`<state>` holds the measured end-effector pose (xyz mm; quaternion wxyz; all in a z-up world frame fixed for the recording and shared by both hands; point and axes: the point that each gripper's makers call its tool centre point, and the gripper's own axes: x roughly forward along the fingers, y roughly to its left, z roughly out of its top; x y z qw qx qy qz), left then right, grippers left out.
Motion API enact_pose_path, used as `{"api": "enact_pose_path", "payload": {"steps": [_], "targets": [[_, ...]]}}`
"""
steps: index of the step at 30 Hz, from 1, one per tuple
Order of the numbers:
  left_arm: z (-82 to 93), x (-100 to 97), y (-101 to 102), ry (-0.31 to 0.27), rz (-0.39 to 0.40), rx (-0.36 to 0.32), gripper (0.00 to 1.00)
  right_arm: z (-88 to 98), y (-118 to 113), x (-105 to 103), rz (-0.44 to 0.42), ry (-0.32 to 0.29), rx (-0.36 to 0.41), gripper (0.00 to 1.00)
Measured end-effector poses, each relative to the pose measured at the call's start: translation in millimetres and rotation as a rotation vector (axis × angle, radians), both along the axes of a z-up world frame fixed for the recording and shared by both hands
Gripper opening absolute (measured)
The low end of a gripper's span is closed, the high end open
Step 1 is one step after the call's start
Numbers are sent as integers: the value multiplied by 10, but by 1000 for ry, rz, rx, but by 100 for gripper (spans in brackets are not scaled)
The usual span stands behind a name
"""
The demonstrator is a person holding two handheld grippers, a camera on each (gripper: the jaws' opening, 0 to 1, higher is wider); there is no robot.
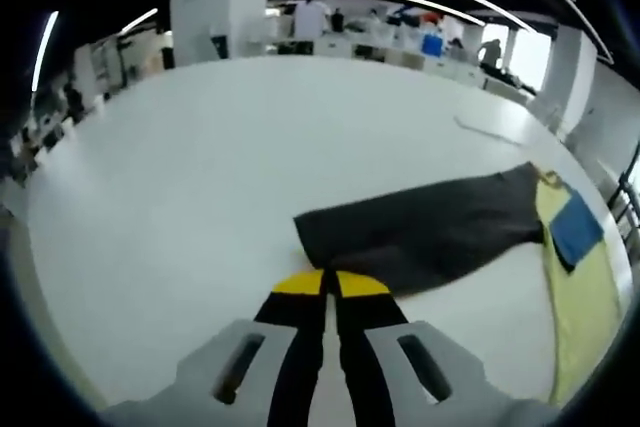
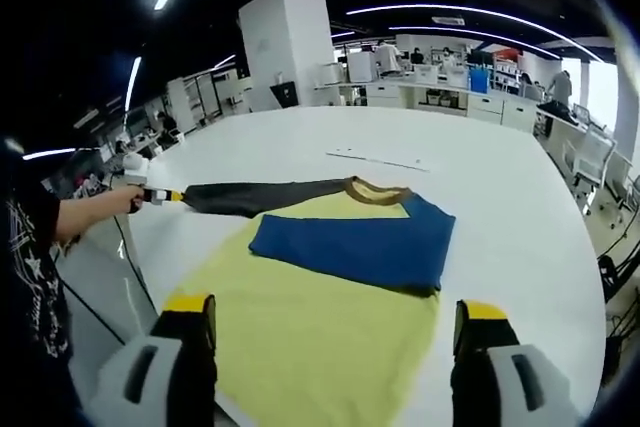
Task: Fold the garment on the visible template until the final outline fits inside the template.
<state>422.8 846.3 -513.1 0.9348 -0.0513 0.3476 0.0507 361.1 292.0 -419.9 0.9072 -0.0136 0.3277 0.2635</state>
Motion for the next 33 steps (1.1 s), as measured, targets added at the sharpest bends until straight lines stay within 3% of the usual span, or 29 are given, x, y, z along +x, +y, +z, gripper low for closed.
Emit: {"api": "enact_pose_path", "payload": {"steps": [7, 14, 16, 19, 24, 28, 33], "targets": [[-153, 40, 146, 46, -8, 30, 0, -12, -32, -10, -25, 7, 12, 100], [-135, -36, 26, 54, -1, 21, 0, 4, -63, 5, -35, 5, 11, 100], [-125, -47, 49, 50, 24, 11, 3, 22, -56, 12, -36, 2, 14, 100], [-84, -58, 16, 30, 47, -34, 15, 42, -34, 12, -34, -3, 16, 100], [-178, -83, 44, 74, 70, -27, 20, 52, -9, 11, -30, -6, 22, 100], [-207, -74, 33, 64, 105, -58, 19, 54, -4, 6, -31, -4, 25, 99], [-239, -10, 43, 63, 126, -70, 8, 62, -29, 3, -39, -5, 17, 99]]}}
